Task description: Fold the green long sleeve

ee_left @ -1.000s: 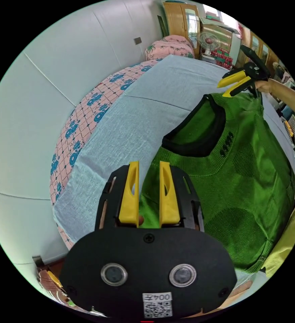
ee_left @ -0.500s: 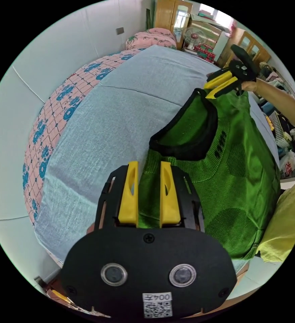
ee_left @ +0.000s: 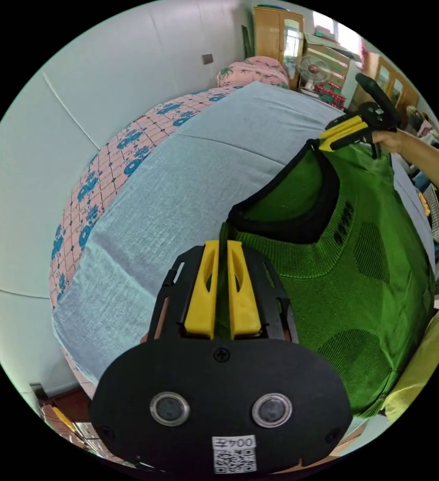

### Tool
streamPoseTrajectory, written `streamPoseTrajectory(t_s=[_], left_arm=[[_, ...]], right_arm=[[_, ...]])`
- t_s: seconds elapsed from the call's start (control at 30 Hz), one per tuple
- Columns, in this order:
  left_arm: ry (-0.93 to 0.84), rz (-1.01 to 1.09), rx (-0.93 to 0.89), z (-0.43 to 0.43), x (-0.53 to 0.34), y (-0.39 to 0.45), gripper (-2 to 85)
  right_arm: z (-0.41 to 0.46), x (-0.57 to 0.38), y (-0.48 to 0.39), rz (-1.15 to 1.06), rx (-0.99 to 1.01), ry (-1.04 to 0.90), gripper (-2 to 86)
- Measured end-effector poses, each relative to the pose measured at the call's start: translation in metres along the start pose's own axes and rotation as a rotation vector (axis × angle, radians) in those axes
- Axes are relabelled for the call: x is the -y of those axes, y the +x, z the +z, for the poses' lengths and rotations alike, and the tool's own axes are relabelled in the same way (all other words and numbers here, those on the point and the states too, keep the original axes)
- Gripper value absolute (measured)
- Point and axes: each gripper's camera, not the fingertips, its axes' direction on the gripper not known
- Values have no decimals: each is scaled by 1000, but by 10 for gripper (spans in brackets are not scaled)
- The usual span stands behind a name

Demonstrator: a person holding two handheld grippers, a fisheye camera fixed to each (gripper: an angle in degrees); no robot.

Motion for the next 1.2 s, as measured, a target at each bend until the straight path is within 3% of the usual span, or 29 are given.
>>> streamPoseTrajectory(t_s=[0.2, 0.3, 0.47, 0.6, 0.67, 0.73, 0.87, 1.0, 1.17, 1.2], left_arm=[[38, -268, -127, -21, -21, -48, 81], [157, -361, -53, -56, -42, -60, 76], [203, -206, -79, -99, -71, -27, 73], [33, -75, -49, -80, -97, 21, 75], [-35, -100, -9, -66, -106, 23, 75], [23, -179, -53, -69, -113, 10, 75], [77, -277, -38, -97, -111, 13, 75], [190, -104, -218, -126, -106, 95, 70], [21, 152, -78, -93, -103, 185, 75], [55, 143, -77, -90, -108, 183, 75]], right_arm=[[-40, -13, 29, 145, 55, 95, 51], [-75, -37, 40, 236, 3, 170, 49], [-110, -84, 27, 254, 56, 123, 37], [-109, -122, -8, 218, 109, 22, 61], [-99, -133, -14, 220, 69, -54, 64], [-91, -141, -15, 228, -2, -121, 63], [-125, -152, -18, 332, -1, -49, 51], [-162, -155, -77, 247, 74, 58, 56], [-151, -147, -146, 101, 115, -16, 73], [-146, -149, -155, 69, 64, -61, 69]])
